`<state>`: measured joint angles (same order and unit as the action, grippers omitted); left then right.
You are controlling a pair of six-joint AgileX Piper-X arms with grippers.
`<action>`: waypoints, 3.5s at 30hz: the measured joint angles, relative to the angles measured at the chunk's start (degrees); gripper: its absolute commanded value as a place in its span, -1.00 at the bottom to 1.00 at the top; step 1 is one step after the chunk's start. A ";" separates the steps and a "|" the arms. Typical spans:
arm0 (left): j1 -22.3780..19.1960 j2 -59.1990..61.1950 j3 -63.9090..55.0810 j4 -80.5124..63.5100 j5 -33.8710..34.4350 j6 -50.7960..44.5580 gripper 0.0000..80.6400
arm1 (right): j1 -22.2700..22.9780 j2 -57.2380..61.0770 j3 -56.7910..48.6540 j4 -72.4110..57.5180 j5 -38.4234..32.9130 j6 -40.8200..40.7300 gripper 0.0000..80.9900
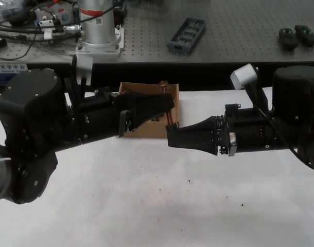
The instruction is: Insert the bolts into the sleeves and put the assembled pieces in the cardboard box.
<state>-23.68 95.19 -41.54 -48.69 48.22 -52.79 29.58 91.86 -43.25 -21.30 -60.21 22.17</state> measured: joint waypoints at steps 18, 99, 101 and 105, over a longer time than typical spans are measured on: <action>0.29 -0.11 -0.54 -1.49 5.41 4.39 -0.99 | -0.90 0.00 0.50 -6.35 -3.49 6.49 -0.89; 4.12 -2.44 -0.90 7.69 2.98 8.15 -0.99 | 2.32 0.00 0.09 -12.43 -2.04 8.24 -0.89; 4.12 -2.44 -1.23 7.69 3.39 8.17 -0.99 | 2.32 0.00 0.09 -12.43 -2.04 8.24 -0.89; 4.12 -2.44 -2.63 7.58 4.15 7.58 -0.99 | 2.32 0.00 0.09 -11.78 -1.90 7.76 -0.89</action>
<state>-19.56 92.74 -44.16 -41.12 52.37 -45.21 31.90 91.86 -43.16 -33.08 -62.11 29.92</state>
